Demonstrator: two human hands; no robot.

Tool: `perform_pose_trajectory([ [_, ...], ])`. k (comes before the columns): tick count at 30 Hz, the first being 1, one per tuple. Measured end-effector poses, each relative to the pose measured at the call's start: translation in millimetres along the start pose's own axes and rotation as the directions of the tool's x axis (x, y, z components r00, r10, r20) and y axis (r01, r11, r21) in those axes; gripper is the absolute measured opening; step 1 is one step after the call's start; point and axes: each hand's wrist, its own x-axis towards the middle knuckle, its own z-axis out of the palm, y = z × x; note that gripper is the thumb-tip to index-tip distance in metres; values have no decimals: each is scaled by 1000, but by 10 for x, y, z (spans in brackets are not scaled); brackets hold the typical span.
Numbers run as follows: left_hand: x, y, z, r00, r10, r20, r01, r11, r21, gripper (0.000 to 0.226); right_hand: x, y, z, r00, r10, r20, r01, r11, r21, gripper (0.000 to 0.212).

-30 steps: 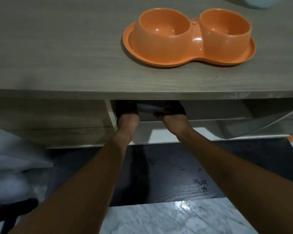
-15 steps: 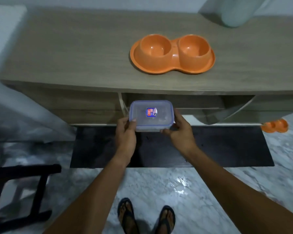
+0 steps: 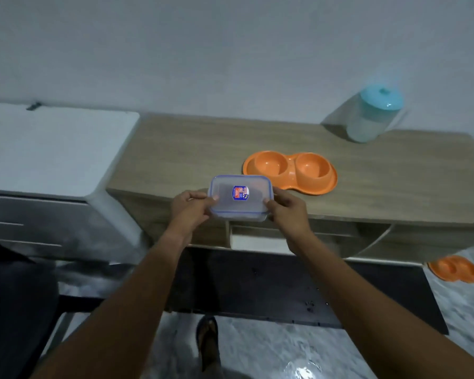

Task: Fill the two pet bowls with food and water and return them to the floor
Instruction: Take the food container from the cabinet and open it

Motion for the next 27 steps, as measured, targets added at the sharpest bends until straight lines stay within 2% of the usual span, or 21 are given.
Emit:
perform_pose_trajectory([
  [7,1053,429,-421,992,-51,117,43,997,66,27,756,-232,704,977,213,-30,-211,976,48,22],
  [10,1501,518,-525,975,-103,196,91,994,67,22,1057,-248,944,955,294,-41,-292,955,46,26],
  [12,1727,545,-554,955,-167,247,153,985,78,24,1202,-278,1041,946,317,-68,-315,948,36,19],
  [14,1904,571,-554,926,-233,295,221,972,74,36,1332,-295,1094,931,351,-99,-347,936,49,4],
  [15,1957,593,-543,907,-262,331,252,965,72,35,1398,-300,1102,920,377,-106,-371,926,71,10],
  [17,2039,632,-524,855,-313,413,312,947,73,21,1510,-320,1117,902,418,-106,-403,904,142,19],
  [19,2058,666,-513,822,-342,455,349,934,71,14,1527,-378,1129,888,449,-95,-426,884,194,15],
  [22,2153,674,-498,834,-307,458,305,949,79,27,1558,-384,1186,901,388,-193,-368,920,134,16],
  [25,2216,741,-485,871,-262,417,207,963,173,37,1583,-399,1282,908,208,-363,-255,963,-88,9],
  [27,2239,783,-460,898,-220,381,141,964,224,39,1500,-436,1356,887,138,-440,-229,960,-161,30],
])
